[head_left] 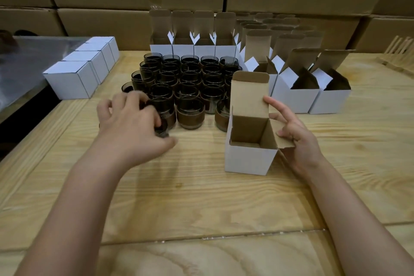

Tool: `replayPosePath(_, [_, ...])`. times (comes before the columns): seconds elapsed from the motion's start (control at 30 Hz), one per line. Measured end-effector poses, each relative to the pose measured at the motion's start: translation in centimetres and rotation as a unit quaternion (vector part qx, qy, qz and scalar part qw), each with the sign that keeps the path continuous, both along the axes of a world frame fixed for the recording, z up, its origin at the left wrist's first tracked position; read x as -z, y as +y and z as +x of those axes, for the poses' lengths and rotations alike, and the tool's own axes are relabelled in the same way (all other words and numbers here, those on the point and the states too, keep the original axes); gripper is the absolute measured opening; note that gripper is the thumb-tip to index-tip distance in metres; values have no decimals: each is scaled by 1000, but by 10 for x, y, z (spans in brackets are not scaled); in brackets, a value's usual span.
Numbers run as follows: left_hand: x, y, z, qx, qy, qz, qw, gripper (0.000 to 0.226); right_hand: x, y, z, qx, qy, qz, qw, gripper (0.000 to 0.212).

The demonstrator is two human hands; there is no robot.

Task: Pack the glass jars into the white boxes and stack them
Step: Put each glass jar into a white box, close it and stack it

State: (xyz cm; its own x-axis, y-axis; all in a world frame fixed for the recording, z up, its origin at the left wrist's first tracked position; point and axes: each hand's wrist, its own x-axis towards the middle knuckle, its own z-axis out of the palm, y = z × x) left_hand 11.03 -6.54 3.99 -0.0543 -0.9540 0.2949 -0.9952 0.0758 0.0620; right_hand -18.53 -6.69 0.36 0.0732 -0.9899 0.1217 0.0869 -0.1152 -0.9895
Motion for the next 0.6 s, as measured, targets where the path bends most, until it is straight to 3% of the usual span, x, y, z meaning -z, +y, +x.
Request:
replayPosePath(0.13, [16,4,14,23,-33,77,996,30,2,-1,-1,-7,-24,-4,1000,69])
replayPosePath(0.37, [10,5,6,78,-26,55,995,16,1,-1,0,-1,-18,-2,1000,66])
replayPosePath(0.5, [11,6,-11,112,21,52,992,57,1,0,0,3,-13,-2,1000,66])
replayPosePath(0.6, [19,4,-23,136,51,68,987,55,2,-1,1,9,-16,-4,1000,66])
